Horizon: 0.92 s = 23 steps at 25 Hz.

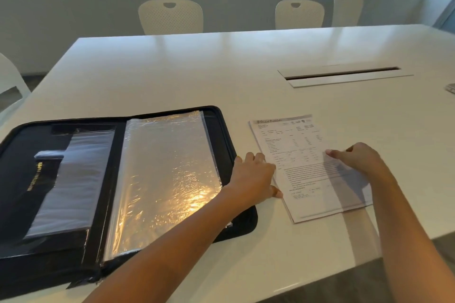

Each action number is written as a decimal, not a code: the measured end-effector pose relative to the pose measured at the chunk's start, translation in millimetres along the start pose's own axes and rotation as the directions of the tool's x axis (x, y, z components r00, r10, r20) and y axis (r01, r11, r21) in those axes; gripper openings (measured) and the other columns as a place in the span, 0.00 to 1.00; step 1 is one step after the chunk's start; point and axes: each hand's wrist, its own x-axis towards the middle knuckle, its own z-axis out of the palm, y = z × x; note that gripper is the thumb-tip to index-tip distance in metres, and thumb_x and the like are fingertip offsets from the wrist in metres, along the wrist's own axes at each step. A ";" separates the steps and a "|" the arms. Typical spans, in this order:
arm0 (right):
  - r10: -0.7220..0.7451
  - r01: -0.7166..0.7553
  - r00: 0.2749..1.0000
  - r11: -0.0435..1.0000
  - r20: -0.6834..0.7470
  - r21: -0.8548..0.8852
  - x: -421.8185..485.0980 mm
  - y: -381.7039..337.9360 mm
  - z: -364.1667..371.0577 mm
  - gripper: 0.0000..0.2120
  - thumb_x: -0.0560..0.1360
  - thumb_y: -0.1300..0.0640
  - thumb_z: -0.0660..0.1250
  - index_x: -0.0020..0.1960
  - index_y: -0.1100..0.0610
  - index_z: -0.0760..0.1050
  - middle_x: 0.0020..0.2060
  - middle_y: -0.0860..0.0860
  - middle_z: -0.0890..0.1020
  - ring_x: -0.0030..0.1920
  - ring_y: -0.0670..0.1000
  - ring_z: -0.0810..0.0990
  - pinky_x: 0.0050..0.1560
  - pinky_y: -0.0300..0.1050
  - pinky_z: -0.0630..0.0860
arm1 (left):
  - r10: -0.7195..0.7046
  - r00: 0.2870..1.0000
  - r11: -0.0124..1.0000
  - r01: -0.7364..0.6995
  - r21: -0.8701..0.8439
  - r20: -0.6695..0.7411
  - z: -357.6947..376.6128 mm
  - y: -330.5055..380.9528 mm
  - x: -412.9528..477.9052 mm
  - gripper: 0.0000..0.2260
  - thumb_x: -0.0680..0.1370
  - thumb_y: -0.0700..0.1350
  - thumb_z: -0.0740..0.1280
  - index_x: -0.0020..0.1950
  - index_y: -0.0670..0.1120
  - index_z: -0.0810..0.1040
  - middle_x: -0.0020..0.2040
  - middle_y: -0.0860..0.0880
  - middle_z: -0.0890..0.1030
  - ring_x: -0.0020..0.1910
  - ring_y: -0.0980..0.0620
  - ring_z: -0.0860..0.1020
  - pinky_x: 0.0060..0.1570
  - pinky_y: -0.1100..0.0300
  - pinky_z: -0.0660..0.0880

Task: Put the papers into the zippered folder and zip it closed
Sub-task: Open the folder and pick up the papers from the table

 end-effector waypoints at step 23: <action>-0.461 0.263 0.872 0.159 -0.164 0.951 2.6 13.7 -16.6 0.20 0.73 0.63 0.69 0.65 0.53 0.76 0.62 0.53 0.81 0.58 0.55 0.81 0.52 0.50 0.81 | -0.250 0.922 0.176 -0.258 -0.950 -0.296 -56.8 11.1 42.0 0.16 0.84 0.50 0.52 0.64 0.44 0.73 0.57 0.44 0.80 0.55 0.47 0.80 0.54 0.50 0.79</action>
